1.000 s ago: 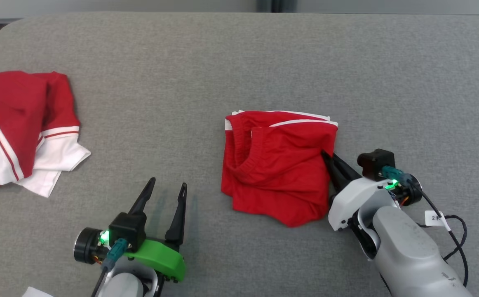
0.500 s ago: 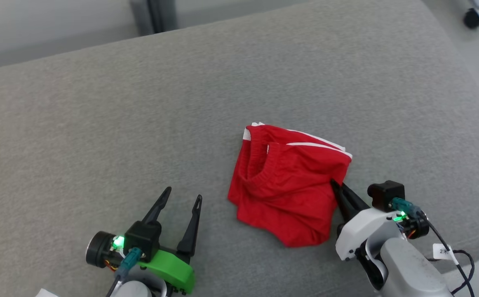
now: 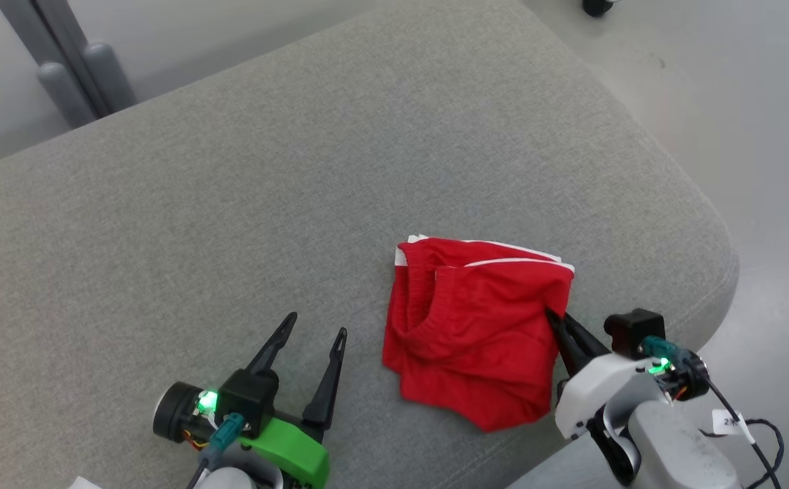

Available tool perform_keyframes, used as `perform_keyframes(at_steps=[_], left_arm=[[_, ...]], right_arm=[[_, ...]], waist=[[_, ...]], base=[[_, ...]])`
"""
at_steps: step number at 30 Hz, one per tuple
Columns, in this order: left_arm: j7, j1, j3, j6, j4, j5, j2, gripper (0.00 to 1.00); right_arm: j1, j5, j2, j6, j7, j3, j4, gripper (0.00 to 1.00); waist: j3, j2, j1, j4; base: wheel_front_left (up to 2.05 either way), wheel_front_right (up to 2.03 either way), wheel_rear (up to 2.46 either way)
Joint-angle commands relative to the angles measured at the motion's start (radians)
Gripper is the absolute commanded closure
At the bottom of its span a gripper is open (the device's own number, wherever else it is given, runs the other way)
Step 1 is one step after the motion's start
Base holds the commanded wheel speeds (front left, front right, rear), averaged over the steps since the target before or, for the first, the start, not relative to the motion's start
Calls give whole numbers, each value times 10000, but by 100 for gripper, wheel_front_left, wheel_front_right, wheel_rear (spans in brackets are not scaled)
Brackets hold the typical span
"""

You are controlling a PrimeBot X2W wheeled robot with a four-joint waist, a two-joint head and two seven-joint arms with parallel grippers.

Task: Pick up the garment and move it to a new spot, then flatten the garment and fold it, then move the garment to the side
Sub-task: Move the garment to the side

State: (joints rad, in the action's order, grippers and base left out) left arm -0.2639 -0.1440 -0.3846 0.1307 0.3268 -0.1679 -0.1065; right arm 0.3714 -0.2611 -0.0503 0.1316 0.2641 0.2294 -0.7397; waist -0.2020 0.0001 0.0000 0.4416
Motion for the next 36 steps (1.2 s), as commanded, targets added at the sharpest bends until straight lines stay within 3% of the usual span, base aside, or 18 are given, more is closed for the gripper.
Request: perform_keyframes(at_steps=[1,10,19,27,31,34,35,36], left_arm=[[-5,-81,24,-10,-50,28,-196,0],[-6,-871,-94,-10,-450,-49,-839,0],[-6,-1918,-325,-10,-1173,-154,-1294,0],[-5,-2322,-246,-11,-1474,-236,-1418,0],[3,-2322,-166,-16,-1509,-267,-1358,0],[5,-2294,-171,-16,-1492,-262,-1331,0],[6,-2295,-173,-16,-1477,-260,-1332,0],[8,-2297,-167,-16,-1450,-256,-1340,0]], right_arm=[[403,220,-11,-18,5,-54,46,100],[3226,2111,-20,-18,9,-830,-636,100],[6093,5497,-420,-18,-469,-4020,-1683,100],[6740,8374,-975,-18,-1415,-7183,-576,100],[6661,9050,-1215,-18,-1650,-8564,16,100],[6507,9217,-1386,-18,-1724,-8988,234,100],[6482,9238,-1426,-18,-1721,-9075,290,76],[6433,9248,-1429,-18,-1778,-9213,342,42]], waist=[[-287,-1,0,-79],[-1894,-1,0,-1148],[-3500,-1,0,-2392],[-4080,-1,0,-3018],[-4075,-1,0,-3183],[-4041,-1,0,-3240],[-4042,-1,0,-3243],[-4032,-1,0,-3238]], base=[[0,0,0],[0,0,0],[0,0,0],[0,0,0],[0,0,0],[0,0,0],[0,0,0],[0,0,0]])
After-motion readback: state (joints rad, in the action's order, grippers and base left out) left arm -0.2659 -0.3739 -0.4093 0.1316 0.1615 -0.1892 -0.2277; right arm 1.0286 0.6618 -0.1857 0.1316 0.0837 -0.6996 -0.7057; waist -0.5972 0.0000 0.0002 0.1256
